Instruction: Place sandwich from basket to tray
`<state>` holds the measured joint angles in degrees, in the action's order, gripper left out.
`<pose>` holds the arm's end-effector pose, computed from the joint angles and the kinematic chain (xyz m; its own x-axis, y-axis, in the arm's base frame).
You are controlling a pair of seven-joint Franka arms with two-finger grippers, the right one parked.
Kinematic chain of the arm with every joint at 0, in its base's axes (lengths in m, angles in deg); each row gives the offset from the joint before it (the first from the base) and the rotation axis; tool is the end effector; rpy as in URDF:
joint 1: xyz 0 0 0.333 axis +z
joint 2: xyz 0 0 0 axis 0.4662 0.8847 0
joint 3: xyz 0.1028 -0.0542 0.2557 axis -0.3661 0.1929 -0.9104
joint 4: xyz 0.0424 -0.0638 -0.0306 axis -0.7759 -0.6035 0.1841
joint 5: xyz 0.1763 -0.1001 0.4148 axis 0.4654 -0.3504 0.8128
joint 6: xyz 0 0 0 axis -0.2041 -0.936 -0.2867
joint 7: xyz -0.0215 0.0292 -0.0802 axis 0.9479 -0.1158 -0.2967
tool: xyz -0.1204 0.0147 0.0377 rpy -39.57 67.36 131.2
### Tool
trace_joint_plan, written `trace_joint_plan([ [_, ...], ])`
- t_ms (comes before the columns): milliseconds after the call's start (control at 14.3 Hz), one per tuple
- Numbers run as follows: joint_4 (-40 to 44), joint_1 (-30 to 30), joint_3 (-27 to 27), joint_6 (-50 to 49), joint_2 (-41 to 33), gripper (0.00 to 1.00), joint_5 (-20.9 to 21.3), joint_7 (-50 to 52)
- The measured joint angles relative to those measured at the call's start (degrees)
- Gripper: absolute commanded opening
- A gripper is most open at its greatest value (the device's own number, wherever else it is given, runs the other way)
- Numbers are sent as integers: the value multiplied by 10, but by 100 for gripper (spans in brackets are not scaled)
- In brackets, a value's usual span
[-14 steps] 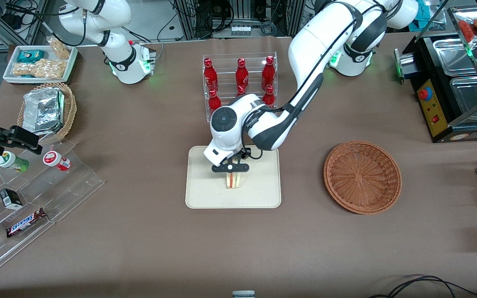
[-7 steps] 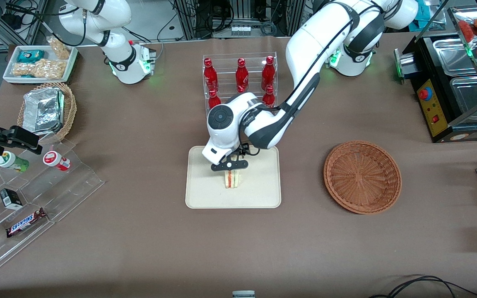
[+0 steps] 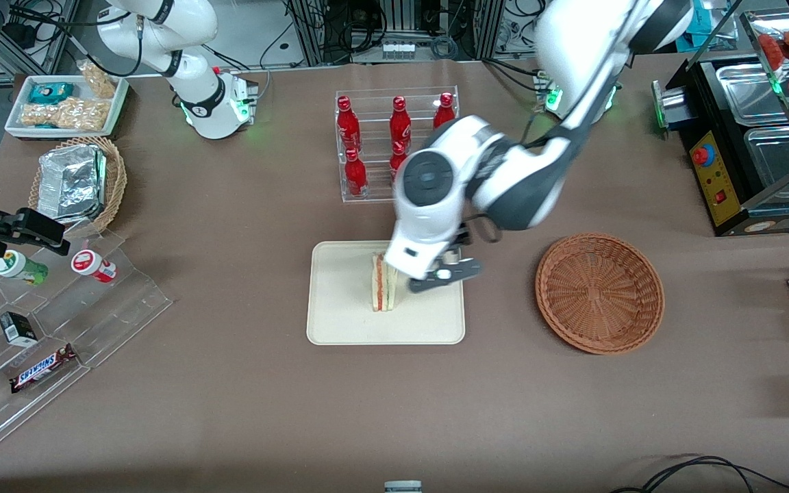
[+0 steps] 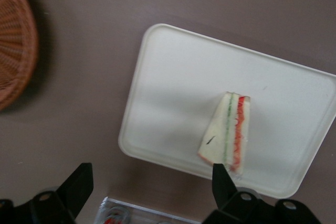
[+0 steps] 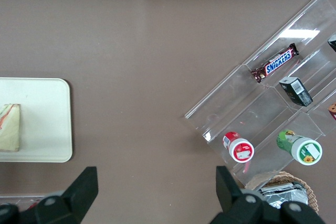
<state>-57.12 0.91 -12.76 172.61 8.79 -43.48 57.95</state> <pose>0.6038 -0.4590 0.3789 0.9566 0.2755 -0.0947 0.2727 -0.9612 -0.0415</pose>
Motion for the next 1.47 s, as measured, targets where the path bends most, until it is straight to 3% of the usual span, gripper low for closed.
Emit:
trace_joint_plan([
  [280,-117,142,-4,-64,-139,100,-93,-179],
  [699,-168,333,-9,-190,-226,100,-81,-351],
  [909,-169,359,-8,-219,-237,100,-37,-367],
  [1469,-169,373,-7,-290,-309,100,11,-457],
])
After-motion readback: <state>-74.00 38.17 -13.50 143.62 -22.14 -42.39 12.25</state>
